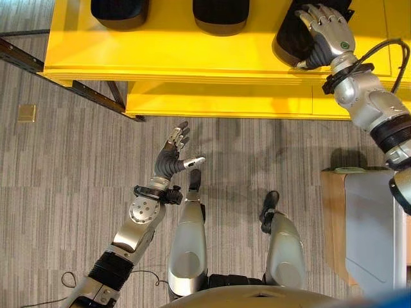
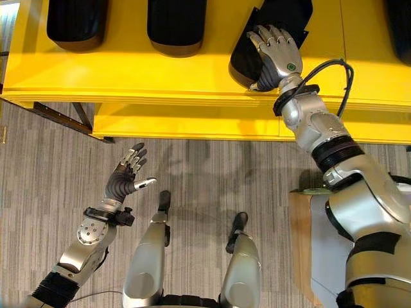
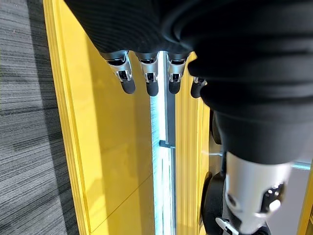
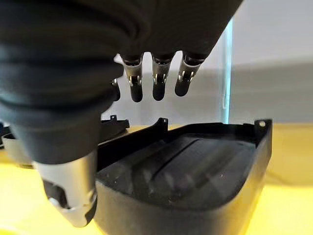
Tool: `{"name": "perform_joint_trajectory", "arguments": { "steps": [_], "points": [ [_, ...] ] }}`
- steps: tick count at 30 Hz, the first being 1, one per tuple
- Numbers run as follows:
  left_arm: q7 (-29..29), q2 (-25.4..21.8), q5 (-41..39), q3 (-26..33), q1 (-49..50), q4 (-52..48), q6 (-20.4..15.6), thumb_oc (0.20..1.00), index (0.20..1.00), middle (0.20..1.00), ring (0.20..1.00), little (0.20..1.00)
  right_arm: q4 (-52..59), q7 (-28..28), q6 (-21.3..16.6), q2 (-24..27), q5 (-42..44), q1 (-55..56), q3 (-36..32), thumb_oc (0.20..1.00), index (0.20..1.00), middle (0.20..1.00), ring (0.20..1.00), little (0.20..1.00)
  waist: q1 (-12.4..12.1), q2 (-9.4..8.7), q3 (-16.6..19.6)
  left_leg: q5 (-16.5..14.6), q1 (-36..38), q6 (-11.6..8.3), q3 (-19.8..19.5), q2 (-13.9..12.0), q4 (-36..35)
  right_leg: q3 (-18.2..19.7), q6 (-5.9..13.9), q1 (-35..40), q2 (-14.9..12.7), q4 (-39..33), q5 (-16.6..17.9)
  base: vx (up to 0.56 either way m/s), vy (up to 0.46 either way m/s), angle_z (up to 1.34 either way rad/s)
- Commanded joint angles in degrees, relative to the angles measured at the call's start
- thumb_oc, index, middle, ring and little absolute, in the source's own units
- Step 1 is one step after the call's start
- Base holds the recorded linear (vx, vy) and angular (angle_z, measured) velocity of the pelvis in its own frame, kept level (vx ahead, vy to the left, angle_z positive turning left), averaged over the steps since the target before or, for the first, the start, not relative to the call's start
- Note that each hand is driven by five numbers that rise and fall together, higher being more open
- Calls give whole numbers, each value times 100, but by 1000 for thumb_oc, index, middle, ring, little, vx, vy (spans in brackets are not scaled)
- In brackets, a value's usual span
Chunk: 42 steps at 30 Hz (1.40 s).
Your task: Move parts from the plastic box to the shelf.
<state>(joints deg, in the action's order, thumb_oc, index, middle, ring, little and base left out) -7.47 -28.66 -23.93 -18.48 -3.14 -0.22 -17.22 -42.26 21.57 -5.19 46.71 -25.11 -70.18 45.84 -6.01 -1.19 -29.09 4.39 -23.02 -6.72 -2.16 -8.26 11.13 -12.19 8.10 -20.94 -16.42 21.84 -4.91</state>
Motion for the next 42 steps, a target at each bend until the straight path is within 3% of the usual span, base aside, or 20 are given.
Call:
{"name": "perform_joint_trajectory", "arguments": {
  "steps": [1, 12, 25, 42],
  "points": [
    [55, -358, 94, 69, 211, -438, -392, 1000, 1000, 1000, 1000, 1000, -33, -7, -79, 392, -79, -768, 296, 1000, 1000, 1000, 1000, 1000, -26, -205, 97, -535, 23, 68, 11, -193, 377, 120, -16, 48, -86, -364, 473, 0, 0, 0],
    [226, -492, 0, -1, 222, -468, -386, 1000, 1000, 1000, 1000, 1000, -1125, -428, -174, 452, -18, -1087, 1159, 1000, 1000, 1000, 1000, 1000, -93, -213, 106, -551, 52, 44, -13, -191, 403, 92, -9, 113, -83, -353, 446, -1, 0, 0],
    [285, -517, -65, -15, 258, -500, -375, 1000, 1000, 1000, 1000, 1000, -1801, -414, -102, 214, -48, -1279, 1330, 1000, 1000, 1000, 1000, 1000, -167, -153, 70, -488, 18, 43, -40, -167, 346, 48, -7, 89, -83, -364, 455, -1, 1, 1],
    [448, -775, 96, 214, 507, -619, -326, 1000, 1000, 1000, 1000, 1000, -1555, -957, -153, 959, -1691, -2086, 3306, 1000, 1000, 1000, 1000, 1000, -241, -208, 127, -460, -99, 1, -144, -162, 305, -46, -17, 43, -51, -315, 376, 7, -5, 2]
  ]
}}
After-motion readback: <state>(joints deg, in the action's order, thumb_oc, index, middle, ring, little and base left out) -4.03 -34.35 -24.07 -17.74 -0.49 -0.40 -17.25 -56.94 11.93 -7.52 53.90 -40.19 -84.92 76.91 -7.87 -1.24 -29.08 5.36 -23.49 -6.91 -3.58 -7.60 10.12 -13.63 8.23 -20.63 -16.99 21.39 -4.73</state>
